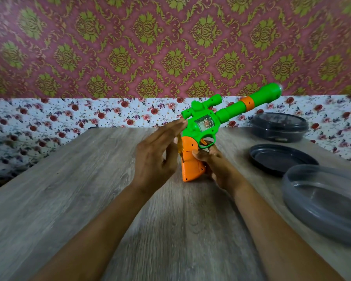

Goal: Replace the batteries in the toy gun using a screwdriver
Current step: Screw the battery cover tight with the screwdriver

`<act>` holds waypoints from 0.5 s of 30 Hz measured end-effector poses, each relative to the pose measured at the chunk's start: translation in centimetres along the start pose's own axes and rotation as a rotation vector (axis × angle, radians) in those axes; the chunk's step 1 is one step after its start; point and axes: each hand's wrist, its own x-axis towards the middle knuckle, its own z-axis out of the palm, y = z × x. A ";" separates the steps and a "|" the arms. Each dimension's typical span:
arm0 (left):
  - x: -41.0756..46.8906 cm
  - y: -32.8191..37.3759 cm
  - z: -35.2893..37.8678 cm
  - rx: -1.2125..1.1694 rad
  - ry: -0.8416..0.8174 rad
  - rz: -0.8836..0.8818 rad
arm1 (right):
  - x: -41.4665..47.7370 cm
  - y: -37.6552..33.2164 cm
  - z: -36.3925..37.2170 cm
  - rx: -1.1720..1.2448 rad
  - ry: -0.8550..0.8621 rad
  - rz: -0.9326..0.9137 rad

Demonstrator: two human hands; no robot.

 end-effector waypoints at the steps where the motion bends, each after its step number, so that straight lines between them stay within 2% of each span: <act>1: -0.1 -0.1 0.0 -0.004 -0.009 0.004 | 0.0 0.0 0.0 0.003 -0.003 0.000; 10: 0.0 -0.1 0.3 0.047 0.019 0.050 | 0.1 0.0 0.2 0.016 0.013 -0.005; 15: 0.1 0.0 -0.1 0.000 -0.033 0.052 | 0.1 0.0 0.1 0.034 0.011 -0.010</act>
